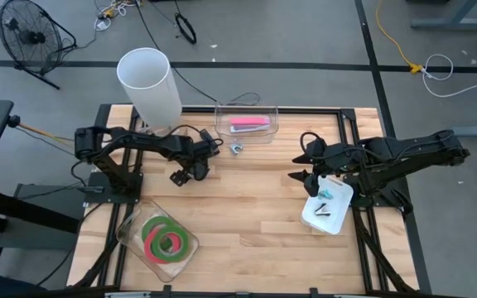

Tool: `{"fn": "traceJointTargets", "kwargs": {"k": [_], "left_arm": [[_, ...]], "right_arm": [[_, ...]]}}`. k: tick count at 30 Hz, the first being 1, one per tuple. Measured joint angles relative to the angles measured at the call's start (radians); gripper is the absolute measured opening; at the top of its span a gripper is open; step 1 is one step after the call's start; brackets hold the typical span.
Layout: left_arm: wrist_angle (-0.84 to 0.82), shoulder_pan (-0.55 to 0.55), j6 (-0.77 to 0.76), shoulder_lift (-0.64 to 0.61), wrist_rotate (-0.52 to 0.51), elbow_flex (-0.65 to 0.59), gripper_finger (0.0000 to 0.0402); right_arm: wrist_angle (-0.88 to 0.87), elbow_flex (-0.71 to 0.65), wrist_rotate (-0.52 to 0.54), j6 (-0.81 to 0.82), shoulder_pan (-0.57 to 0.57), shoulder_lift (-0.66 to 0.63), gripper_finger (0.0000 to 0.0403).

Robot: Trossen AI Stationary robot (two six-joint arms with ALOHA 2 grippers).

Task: Pick and place Stapler, Stapler remover, tape
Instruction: Put the purple staple remover into the white bin

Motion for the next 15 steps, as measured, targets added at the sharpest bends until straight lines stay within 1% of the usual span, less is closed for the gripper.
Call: {"fn": "traceJointTargets", "kwargs": {"k": [3,5,12,15], "left_arm": [[-0.002,0.000,0.001,0.003,-0.001,0.001,0.0344],[-0.006,0.000,0.000,0.003,0.000,0.001,0.0326],[-0.022,-0.001,-0.002,0.005,0.000,0.000,0.0232],[-0.022,-0.001,-0.002,0.005,-0.016,0.000,0.0192]], "right_arm": [[0.000,0.000,0.000,0.000,0.000,0.000,0.0261],[0.000,0.000,0.000,0.000,0.000,0.000,0.0261],[0.000,0.000,0.000,-0.004,0.000,0.000,0.0261],[0.000,0.000,0.001,-0.004,0.000,0.000,0.0261]]}}
